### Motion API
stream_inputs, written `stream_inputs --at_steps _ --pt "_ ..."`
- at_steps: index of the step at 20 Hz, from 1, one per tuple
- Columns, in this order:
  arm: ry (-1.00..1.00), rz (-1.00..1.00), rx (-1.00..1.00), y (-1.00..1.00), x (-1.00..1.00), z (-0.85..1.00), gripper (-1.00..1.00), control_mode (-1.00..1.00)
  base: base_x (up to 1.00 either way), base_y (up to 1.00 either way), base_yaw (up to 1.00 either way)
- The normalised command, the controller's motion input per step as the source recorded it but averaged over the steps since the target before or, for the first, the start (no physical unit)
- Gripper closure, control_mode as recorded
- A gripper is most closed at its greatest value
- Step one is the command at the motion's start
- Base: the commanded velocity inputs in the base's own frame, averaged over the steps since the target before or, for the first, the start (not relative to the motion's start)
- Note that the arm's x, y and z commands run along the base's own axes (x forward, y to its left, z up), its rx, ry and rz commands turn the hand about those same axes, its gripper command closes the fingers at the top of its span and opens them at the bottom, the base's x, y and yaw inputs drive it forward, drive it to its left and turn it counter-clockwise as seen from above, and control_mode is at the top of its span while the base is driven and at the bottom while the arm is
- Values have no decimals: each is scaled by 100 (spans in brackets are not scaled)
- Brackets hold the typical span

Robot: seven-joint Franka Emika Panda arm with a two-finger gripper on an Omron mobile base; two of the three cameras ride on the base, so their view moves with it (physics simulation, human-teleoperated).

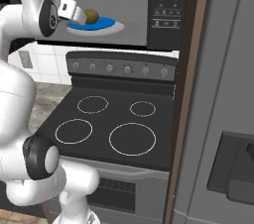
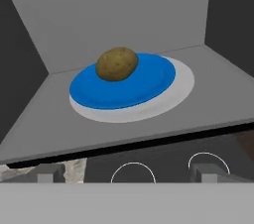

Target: Retrieve the reheated potato from the microwave, then place the potato, cheese, and condiment on the cutting board.

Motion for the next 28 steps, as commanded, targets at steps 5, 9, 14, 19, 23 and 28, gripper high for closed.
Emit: stream_inputs --at_steps 5,9,14,19,23,28 --pt "-1 4 -2 0 47 0 -100 -100 0 0 0" --pt "0 0 -4 0 53 0 -100 -100 0 0 0" --pt "2 0 -1 0 43 4 -100 -100 0 0 0" --pt "6 -4 0 8 43 6 -100 -100 0 0 0" --pt "10 -8 0 20 44 0 -100 -100 0 0 0" --pt "8 -11 0 20 48 0 -100 -100 0 0 0"
